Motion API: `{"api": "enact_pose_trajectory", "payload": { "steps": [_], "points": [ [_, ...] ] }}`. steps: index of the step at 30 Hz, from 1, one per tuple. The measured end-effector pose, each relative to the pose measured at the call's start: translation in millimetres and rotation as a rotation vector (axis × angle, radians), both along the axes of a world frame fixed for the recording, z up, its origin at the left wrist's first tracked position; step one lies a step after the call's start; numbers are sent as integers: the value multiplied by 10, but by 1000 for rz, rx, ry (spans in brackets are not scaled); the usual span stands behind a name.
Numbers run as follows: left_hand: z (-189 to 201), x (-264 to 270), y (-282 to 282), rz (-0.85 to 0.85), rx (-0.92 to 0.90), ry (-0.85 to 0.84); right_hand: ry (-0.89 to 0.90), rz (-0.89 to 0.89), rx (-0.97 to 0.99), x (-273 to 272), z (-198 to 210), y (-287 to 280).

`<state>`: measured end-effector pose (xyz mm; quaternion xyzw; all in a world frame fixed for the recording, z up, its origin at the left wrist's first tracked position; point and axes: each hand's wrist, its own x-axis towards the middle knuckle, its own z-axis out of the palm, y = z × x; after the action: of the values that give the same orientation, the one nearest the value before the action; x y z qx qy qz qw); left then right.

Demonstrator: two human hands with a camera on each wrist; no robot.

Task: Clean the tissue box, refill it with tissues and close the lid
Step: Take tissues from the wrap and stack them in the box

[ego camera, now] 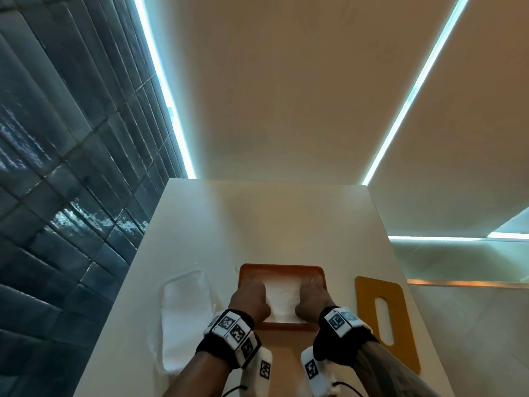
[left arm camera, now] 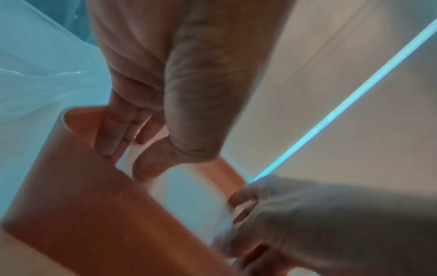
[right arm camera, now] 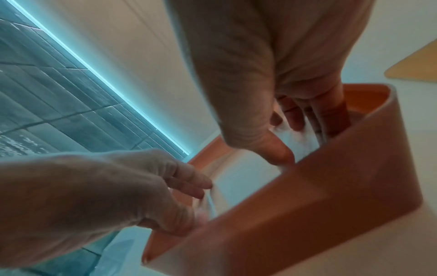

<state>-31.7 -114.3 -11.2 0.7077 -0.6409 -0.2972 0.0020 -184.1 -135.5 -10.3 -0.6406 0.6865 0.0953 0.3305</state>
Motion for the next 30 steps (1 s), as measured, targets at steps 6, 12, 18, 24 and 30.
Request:
{"api": "enact_pose_trajectory", "payload": {
  "steps": [6, 12, 18, 24, 30],
  "points": [
    [19, 664, 310, 522, -348, 320, -190, 191, -370, 404, 331, 95],
    [-474, 1271, 606, 791, 34, 207, -397, 528, -68, 1245, 35, 515],
    [-546, 1418, 642, 793, 220, 98, -233, 540, 59, 1451, -387, 710],
    [-609, 1635, 624, 913, 249, 303, -277, 388, 53, 1413, -543, 760],
    [-582, 1666, 684, 1023, 337, 660, -303, 284, 30, 1418, -580, 731]
  ]
}}
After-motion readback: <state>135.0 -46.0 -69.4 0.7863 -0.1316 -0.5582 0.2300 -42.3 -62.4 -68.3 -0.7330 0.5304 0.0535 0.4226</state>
